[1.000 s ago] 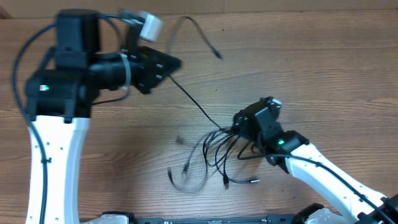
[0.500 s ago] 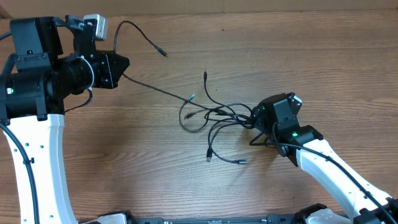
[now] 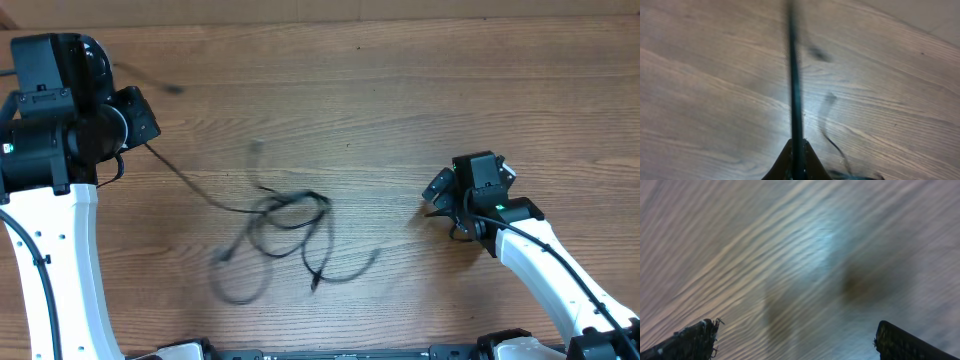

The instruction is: Untangle cables

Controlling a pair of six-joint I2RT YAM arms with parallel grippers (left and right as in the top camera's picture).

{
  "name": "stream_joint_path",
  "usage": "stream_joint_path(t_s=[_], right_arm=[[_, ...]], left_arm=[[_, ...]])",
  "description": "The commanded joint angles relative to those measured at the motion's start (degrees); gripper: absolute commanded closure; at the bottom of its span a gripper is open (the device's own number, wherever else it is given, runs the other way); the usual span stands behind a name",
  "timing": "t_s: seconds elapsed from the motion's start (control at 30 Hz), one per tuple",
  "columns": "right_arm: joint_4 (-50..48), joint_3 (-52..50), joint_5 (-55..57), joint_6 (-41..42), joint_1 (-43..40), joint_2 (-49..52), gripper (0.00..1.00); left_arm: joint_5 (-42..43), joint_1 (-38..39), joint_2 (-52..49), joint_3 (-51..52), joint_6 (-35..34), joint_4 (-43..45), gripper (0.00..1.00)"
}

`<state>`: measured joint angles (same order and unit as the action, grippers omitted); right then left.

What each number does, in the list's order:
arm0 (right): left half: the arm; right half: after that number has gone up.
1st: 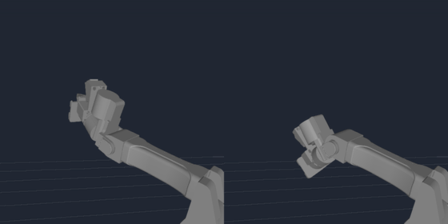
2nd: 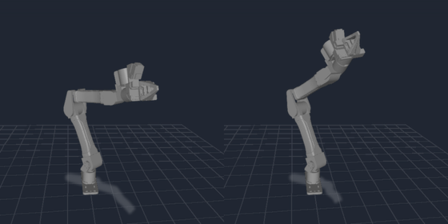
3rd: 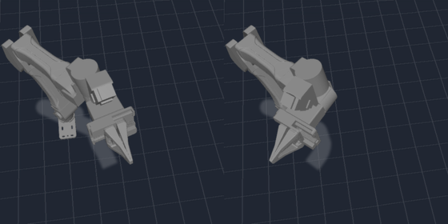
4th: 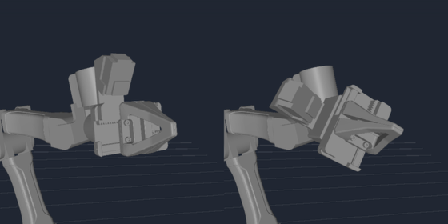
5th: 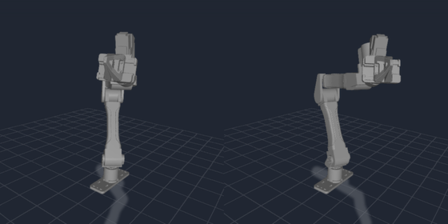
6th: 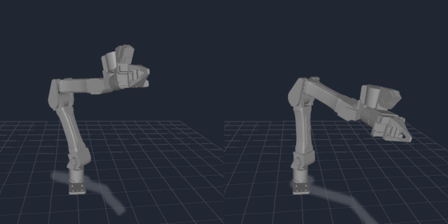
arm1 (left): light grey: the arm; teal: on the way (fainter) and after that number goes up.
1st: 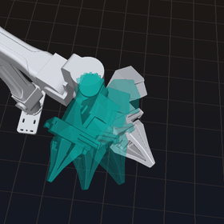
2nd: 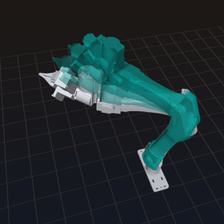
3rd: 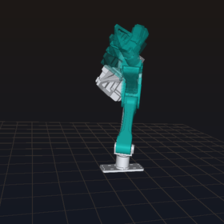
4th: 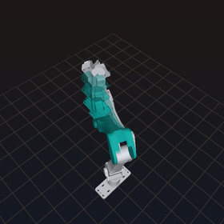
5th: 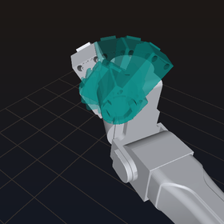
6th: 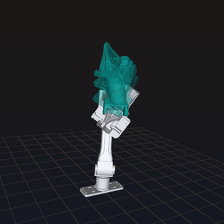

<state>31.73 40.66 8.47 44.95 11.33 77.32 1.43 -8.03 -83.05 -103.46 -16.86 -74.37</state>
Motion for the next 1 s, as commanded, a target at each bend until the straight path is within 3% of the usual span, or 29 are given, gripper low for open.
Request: stream_joint_path(t_s=[0.0, 0.13, 0.27, 0.33, 0.37, 0.43, 0.47, 0.77, 0.87, 0.97], right_arm=[[-2.71, -0.09, -13.16, -9.86, -0.09, 0.17, 0.00], [-4.76, -0.09, -30.38, -20.70, -0.04, 0.17, 0.00], [-4.42, -0.09, -37.79, -23.61, -0.04, 0.17, 0.00], [-4.46, -0.09, -37.66, -23.63, -0.04, 0.17, 0.00], [-4.50, -0.09, -37.66, -23.63, -0.04, 0.17, 0.00], [-4.63, -0.09, -37.66, -23.63, -0.04, 0.17, 0.00], [-4.66, -0.09, -37.64, -23.61, -0.04, 0.17, 0.00], [-4.63, -0.09, -35.04, -23.58, -0.04, 0.17, 0.00], [-4.68, -0.09, -33.99, -23.58, -0.04, 0.17, 0.00], [-4.90, -0.09, -34.01, -23.58, -0.04, 0.17, 0.00]], left_arm=[[0.13, 0.02, -1.42, -1.07, -2.91, -0.76, 0.95], [5.84, 0.20, -4.96, -0.44, -2.95, -1.90, 0.96], [11.72, 0.31, -10.69, -0.44, -3.39, -3.87, 0.94], [13.77, 0.35, -13.14, -0.44, -3.34, -4.87, 0.83], [14.29, 0.35, -14.29, -0.44, -3.34, -5.38, 0.67], [15.26, 0.35, -16.59, -0.44, -3.39, -6.47, 0.16], [15.34, 0.35, -17.66, -0.44, -3.54, -6.91, 0.01], [19.41, 1.70, -23.17, -0.44, -5.22, -8.98, 0.00], [22.21, 4.35, -23.21, -0.44, -0.48, -8.11, 0.00], [19.50, 8.76, -23.26, -0.44, 3.15, -7.37, 0.00]])
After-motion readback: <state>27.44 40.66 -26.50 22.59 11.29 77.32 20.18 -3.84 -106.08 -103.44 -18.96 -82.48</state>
